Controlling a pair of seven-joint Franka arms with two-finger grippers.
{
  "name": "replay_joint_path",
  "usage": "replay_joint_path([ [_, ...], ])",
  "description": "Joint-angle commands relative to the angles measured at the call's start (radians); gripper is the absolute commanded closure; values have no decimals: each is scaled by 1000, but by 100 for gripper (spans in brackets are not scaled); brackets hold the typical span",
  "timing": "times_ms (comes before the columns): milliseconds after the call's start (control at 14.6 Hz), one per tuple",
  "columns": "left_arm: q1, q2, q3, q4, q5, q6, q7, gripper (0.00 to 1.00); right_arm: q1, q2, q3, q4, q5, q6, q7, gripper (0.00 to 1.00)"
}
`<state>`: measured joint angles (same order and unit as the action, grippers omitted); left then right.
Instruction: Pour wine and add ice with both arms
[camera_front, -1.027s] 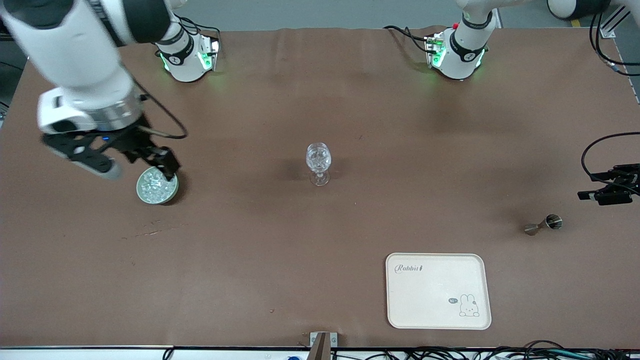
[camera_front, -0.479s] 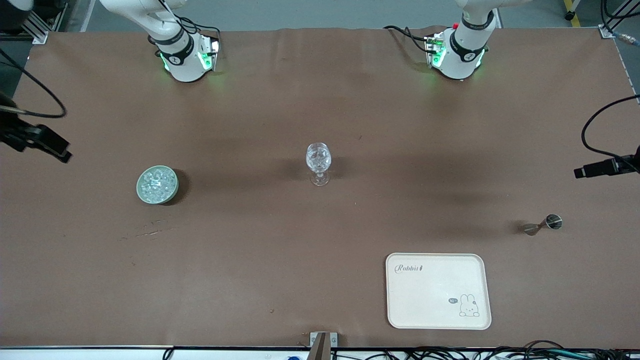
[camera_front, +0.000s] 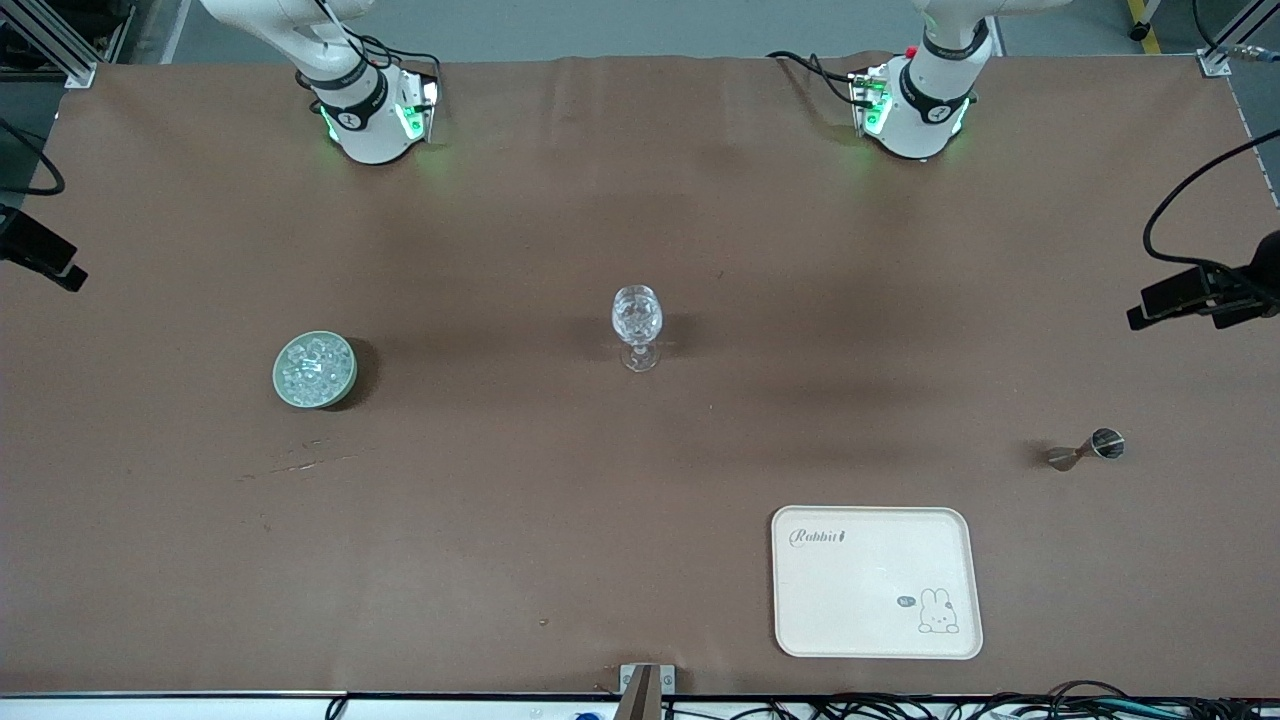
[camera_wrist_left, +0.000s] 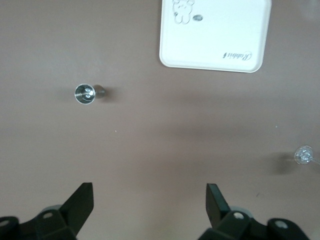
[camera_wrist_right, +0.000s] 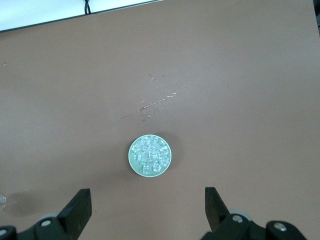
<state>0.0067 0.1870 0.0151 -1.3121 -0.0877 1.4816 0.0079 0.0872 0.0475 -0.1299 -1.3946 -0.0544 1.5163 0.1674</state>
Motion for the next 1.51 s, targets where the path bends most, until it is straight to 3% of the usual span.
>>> replay_joint_path([
  [0,-23,-79,-6,-62,31,2,9,3,3,-23,4,-31,19,13,-12,0],
  [342,-85,-199,-4,-243,52,100,18,4,5,-23,6,-31,27,16,-12,0],
  [685,-76,-212,-56,-279,51,121,-12,4,9,-23,4,-31,36,16,-11,0],
  [1438,-74,-230,-95,-317,95,151,-85,4,11,-23,4,-31,41,18,-6,0],
])
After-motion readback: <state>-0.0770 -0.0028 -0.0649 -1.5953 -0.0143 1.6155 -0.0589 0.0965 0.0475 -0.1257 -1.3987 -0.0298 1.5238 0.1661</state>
